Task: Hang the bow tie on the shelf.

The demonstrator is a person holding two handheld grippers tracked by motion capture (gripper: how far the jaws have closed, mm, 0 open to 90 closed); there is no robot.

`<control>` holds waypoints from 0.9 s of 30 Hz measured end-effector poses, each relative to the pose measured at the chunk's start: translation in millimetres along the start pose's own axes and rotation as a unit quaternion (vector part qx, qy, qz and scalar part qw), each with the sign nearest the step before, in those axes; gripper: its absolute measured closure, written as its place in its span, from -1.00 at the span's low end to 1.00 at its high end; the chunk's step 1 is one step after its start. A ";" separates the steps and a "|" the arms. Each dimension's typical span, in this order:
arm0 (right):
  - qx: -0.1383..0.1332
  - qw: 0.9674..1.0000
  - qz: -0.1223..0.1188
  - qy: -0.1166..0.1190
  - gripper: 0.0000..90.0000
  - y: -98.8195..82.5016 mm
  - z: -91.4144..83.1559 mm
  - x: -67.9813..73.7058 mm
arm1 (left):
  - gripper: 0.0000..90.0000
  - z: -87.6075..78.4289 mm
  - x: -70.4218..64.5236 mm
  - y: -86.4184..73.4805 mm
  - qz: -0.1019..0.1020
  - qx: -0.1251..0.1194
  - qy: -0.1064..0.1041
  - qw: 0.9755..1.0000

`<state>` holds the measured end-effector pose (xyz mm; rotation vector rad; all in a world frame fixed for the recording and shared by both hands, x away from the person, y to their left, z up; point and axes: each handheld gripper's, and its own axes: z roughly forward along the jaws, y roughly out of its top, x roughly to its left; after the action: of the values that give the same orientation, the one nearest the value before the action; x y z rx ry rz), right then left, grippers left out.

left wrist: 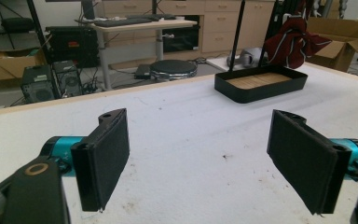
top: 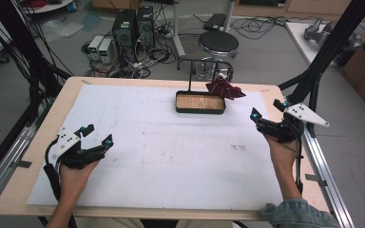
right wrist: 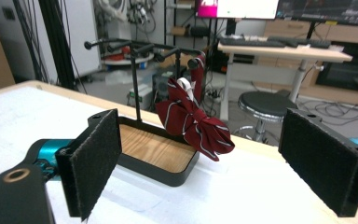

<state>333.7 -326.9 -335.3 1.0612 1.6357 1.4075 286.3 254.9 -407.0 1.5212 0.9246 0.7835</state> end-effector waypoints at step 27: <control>0.009 1.000 0.022 -0.003 -0.73 -73.2 -29.5 23.1 | -0.53 -0.2 0.5 -1.1 0.002 0.002 0.003 1.000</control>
<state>288.3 -322.2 -403.6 1.1175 1.6314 1.4192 286.2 255.5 -408.1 1.5258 0.9292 0.7897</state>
